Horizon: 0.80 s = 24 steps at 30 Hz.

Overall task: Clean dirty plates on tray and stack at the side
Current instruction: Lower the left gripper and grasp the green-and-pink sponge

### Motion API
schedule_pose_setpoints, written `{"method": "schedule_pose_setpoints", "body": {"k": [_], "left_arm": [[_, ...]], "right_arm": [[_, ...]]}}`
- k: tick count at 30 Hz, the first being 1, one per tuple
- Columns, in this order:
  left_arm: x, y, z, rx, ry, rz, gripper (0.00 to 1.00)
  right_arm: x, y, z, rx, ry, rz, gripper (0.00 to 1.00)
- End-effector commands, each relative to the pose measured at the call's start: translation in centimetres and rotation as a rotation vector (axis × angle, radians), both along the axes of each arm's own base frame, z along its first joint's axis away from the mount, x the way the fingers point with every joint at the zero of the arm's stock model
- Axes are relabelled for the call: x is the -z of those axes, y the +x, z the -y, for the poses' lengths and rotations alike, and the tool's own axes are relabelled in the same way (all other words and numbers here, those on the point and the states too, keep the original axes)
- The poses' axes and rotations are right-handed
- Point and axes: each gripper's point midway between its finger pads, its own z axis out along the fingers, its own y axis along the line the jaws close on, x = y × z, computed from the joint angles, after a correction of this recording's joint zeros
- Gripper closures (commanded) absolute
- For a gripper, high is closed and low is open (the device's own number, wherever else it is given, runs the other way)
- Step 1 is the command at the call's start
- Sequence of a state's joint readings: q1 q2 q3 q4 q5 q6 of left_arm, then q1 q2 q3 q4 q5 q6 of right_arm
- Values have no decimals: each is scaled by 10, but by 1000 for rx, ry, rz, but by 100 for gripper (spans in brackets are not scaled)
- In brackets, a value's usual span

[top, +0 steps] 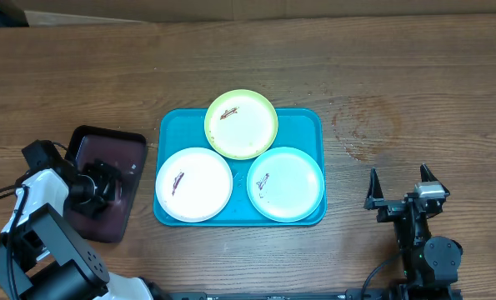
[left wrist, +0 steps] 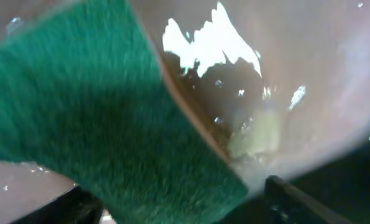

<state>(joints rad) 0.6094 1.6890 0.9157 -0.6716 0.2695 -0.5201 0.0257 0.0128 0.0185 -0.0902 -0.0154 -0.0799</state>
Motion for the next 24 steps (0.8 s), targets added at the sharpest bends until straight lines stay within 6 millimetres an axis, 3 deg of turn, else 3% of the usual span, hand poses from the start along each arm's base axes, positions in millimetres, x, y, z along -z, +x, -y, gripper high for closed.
{"method": "schedule_pose_setpoints", "body": {"k": [1,3,6,8,12,20,24], "left_arm": [[8,-9,14,5,-65,-33,24],[9,-10,12,4,-51,-42,19],[12,-16,0,-8,12,-78,3],[14,-19,-10,-29,67,-104,0],[15,-21,-24,-64,137,-128,0],[14,-21,-21,-303,74,-143,0],[13,-14,-10,-324,-3,-116,22]], "right_arm": [[2,0,2,8,-3,4,0],[2,0,2,8,-3,4,0],[2,0,2,8,-3,4,0],[2,0,2,8,-3,4,0],[2,0,2,8,-3,4,0],[2,0,2,8,-3,4,0],[2,0,2,8,-3,4,0]]}}
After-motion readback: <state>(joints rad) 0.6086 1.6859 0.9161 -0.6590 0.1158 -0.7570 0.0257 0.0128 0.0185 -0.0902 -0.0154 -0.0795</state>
